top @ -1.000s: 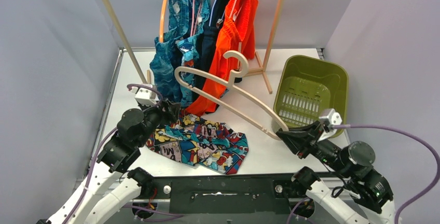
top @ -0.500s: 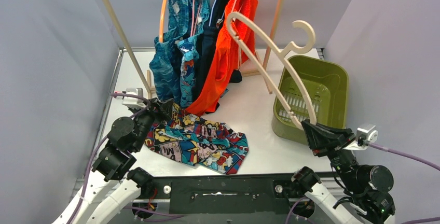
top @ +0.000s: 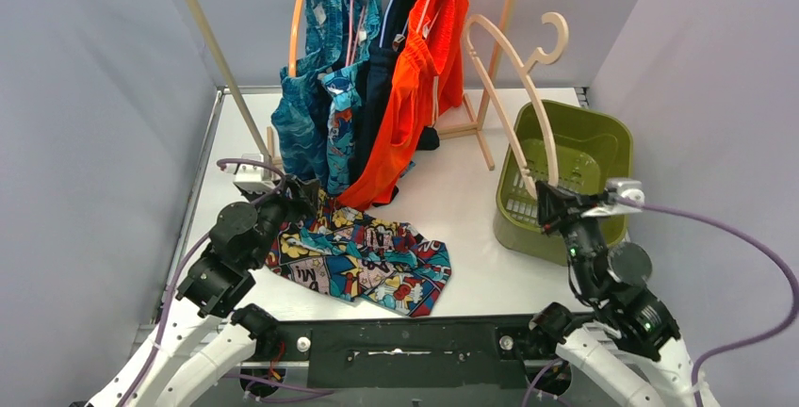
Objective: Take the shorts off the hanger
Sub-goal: Place the hanger on the clothes rod.
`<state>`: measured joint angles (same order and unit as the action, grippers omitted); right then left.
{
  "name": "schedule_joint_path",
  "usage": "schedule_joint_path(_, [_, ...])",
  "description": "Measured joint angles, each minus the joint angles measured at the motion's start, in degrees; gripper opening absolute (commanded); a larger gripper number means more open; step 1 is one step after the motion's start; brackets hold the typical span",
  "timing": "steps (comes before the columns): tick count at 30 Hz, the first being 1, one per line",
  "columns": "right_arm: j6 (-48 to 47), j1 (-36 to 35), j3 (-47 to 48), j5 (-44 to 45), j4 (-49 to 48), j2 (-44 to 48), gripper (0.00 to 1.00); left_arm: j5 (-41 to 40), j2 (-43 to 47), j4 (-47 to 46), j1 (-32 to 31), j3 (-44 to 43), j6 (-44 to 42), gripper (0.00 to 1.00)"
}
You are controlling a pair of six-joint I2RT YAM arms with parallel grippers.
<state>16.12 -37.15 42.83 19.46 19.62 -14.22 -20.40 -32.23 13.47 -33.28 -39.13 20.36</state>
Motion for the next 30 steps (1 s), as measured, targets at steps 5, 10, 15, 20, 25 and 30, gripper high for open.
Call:
schedule_joint_path(5, [-1.3, 0.0, 5.8, 5.1, 0.3, -15.4, 0.00, -0.6, -3.4, 0.3, 0.0, 0.0, -0.3, 0.68])
schedule_joint_path(10, [-4.4, 0.0, 15.7, 8.5, 0.5, -28.6, 0.00, -0.4, -6.8, 1.4, 0.0, 0.0, -0.5, 0.69])
schedule_joint_path(15, [-6.8, 0.0, 23.0, 9.7, 0.8, -35.6, 0.00, -0.6, -7.2, 1.9, 0.0, 0.0, -0.7, 0.69])
schedule_joint_path(20, [-8.5, 0.0, 30.5, 9.7, 1.0, -40.7, 0.00, -1.4, -5.5, 2.4, 0.0, 0.0, -1.5, 0.70])
schedule_joint_path(25, [-10.1, -0.1, 37.7, 9.7, 1.5, -45.5, 0.00, -2.5, -3.2, 2.8, 0.0, 1.1, -2.0, 0.70])
schedule_joint_path(30, [-11.0, -0.1, 46.1, 9.9, 4.6, -52.0, 0.00, -3.5, -2.3, 3.6, 0.5, 2.0, -2.9, 0.70])
